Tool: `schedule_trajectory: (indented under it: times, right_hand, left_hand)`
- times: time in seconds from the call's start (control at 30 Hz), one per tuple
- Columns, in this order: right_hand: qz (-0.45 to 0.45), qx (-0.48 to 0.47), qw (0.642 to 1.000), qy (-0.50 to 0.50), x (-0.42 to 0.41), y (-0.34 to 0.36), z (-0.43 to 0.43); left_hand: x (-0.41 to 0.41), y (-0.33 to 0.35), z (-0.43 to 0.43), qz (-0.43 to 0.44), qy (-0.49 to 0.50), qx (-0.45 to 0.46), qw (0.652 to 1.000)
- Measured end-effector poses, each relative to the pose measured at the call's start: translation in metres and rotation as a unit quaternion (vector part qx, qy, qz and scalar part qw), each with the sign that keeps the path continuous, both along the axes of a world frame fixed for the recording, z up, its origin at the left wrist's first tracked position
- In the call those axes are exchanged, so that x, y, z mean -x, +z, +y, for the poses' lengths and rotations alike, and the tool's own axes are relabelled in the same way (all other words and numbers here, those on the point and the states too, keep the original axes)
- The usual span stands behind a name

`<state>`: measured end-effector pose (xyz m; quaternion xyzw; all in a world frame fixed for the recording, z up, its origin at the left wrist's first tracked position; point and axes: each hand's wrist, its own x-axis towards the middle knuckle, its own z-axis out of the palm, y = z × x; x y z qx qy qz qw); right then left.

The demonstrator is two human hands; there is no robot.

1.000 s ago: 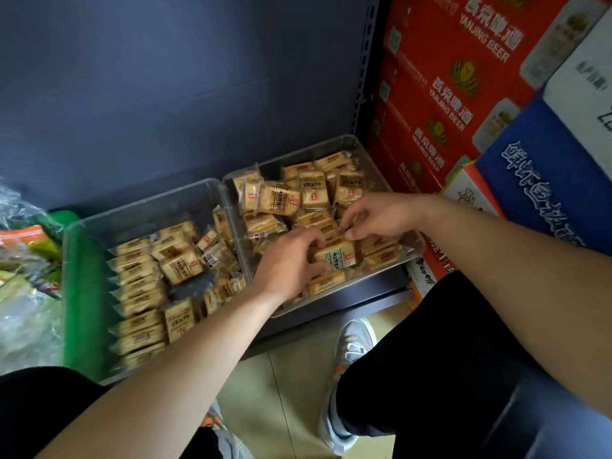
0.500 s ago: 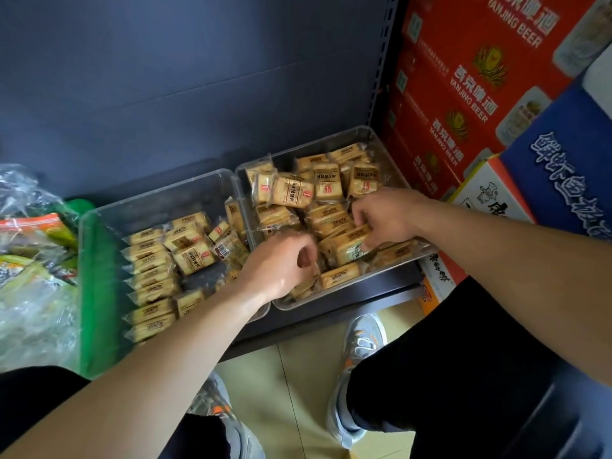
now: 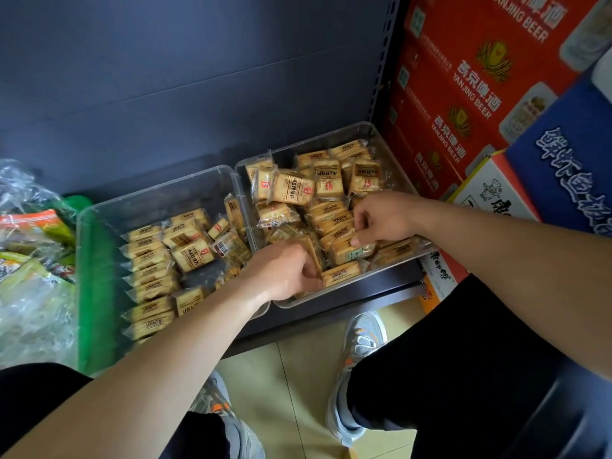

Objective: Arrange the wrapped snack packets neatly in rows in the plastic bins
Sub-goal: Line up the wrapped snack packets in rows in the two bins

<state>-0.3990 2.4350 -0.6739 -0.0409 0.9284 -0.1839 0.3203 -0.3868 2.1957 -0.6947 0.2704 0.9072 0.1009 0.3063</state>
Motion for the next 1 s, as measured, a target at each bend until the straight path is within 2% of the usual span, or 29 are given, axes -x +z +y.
schedule_trajectory:
  times: [0.37, 0.43, 0.5, 0.57, 0.63, 0.7, 0.83, 1.0]
  right_hand:
    - [0.010, -0.140, 0.988, 0.061, 0.000, 0.005, -0.018]
    - [0.017, -0.154, 0.986, 0.062, 0.000, 0.006, -0.020]
    - [0.019, -0.162, 0.985, 0.058, 0.001, 0.007, -0.023]
    - [0.024, -0.135, 0.990, 0.038, 0.002, 0.011, -0.025]
    - [0.036, -0.055, 0.998, 0.008, 0.003, 0.015, -0.028]
    - [0.037, 0.008, 0.999, 0.009, 0.001, 0.019, -0.036]
    - [0.014, 0.044, 0.997, 0.059, -0.001, 0.022, -0.056]
    - [-0.008, 0.086, 0.994, 0.065, 0.001, 0.021, -0.074]
  left_hand:
    - [0.005, 0.024, -0.009, -0.062, 0.065, -0.082, 0.993]
    - [0.008, 0.034, -0.016, -0.071, 0.108, -0.097, 0.987]
    - [0.014, 0.040, -0.028, -0.100, 0.200, -0.149, 0.963]
    - [0.018, 0.043, -0.037, -0.144, 0.291, -0.204, 0.924]
    - [0.019, 0.043, -0.043, -0.168, 0.343, -0.235, 0.894]
    - [0.017, 0.042, -0.044, -0.157, 0.347, -0.229, 0.896]
    - [0.015, 0.037, -0.044, -0.100, 0.331, -0.198, 0.917]
    - [0.013, 0.037, -0.044, -0.124, 0.340, -0.227, 0.904]
